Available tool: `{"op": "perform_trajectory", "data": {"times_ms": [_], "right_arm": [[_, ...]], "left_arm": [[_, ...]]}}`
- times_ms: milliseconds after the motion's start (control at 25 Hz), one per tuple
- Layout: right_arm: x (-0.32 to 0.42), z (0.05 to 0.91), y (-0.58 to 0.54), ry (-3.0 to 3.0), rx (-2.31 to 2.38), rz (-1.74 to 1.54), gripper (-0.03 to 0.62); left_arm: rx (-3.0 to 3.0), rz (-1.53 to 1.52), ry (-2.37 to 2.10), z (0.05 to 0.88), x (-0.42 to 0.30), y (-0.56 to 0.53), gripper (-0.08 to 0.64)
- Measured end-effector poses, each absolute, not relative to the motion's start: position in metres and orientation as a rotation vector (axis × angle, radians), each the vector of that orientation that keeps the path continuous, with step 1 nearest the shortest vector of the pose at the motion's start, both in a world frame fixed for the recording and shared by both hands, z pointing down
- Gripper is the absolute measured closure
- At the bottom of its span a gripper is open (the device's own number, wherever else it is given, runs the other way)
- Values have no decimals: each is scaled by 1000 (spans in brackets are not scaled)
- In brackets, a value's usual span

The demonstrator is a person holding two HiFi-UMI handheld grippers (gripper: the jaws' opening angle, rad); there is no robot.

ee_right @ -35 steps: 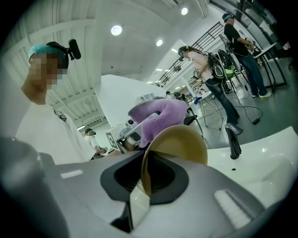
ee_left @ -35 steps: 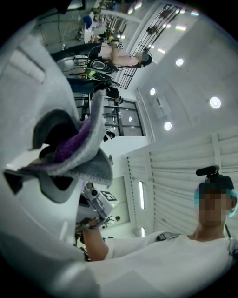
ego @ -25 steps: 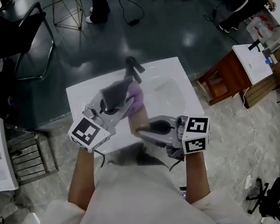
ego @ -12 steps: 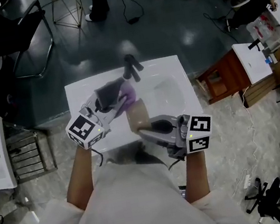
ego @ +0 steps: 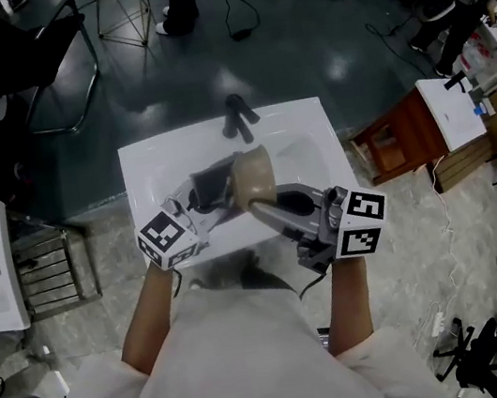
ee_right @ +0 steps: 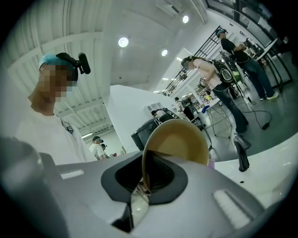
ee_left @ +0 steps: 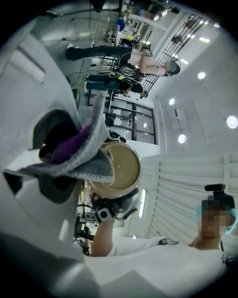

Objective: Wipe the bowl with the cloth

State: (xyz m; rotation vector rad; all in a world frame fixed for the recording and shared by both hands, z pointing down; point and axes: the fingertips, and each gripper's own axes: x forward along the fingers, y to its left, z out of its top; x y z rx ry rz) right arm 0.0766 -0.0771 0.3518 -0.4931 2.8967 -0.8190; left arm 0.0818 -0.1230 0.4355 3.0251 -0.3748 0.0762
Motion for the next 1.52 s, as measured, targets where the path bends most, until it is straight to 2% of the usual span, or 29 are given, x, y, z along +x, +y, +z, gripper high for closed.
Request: {"op": "perform_trajectory", "data": {"times_ms": [680,1520], "right_arm": [[91,355,-134,2655,-760,-904,580],[103,421,-133,2732,-912,-1122,580]], "left_arm": [[2988,-78,-232,412,81,-106,494],[3009,-340,-216,375,68,-112,492]]}}
